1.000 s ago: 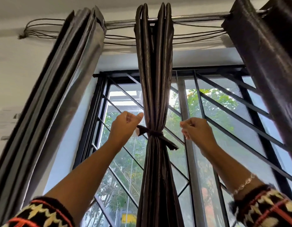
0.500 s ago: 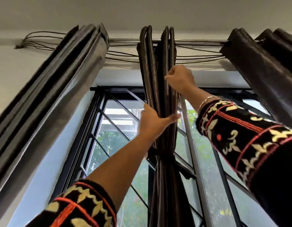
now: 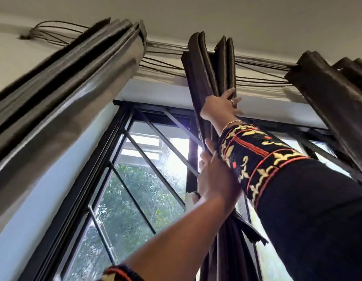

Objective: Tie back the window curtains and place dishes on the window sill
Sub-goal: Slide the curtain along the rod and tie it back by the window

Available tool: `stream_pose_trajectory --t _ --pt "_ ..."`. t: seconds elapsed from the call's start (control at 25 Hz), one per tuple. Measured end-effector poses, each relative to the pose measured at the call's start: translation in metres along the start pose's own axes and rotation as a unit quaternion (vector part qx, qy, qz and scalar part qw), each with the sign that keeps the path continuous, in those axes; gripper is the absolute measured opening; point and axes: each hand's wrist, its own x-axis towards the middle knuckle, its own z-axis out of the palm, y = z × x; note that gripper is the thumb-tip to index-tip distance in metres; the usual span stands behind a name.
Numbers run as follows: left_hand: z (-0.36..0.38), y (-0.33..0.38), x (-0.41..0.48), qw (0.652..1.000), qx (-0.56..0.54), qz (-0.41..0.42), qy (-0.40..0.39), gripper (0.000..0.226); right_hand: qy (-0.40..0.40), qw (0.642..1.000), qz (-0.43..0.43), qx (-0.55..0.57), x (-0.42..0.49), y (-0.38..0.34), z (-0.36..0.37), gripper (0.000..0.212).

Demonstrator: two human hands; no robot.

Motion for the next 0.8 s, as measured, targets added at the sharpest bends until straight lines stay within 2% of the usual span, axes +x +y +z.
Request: stream_pose_trajectory --t 0.08,0.16,0.28,0.4,0.6,0.68,0.8 --pt "0.004 0.003 0.004 0.997 0.073 0.023 0.014 0.07 -0.003 1.0 0.006 -0.002 0.01 0.019 0.0 0.049" --pt "0.011 0.009 0.007 0.996 0.085 0.016 0.017 0.079 0.016 0.999 -0.024 -0.018 0.018 0.038 -0.003 0.042" --pt "0.023 0.021 0.01 0.997 0.068 0.033 0.01 0.074 0.031 0.999 -0.031 -0.021 0.03 0.056 -0.011 0.049" --pt "0.03 0.038 0.012 0.996 0.068 0.056 0.009 0.068 0.005 1.0 0.002 -0.026 0.047 0.066 -0.024 0.057" --pt "0.031 0.059 0.016 0.995 0.073 0.056 -0.026 0.071 -0.019 0.998 0.056 -0.037 0.06 0.096 -0.043 0.059" --pt "0.032 0.062 0.008 0.995 0.072 0.047 -0.041 0.074 -0.02 0.999 0.028 -0.033 0.048 0.103 -0.047 0.059" --pt "0.036 0.057 -0.007 0.993 0.102 0.033 -0.045 0.084 -0.015 0.998 -0.06 0.017 0.017 0.1 -0.045 0.07"
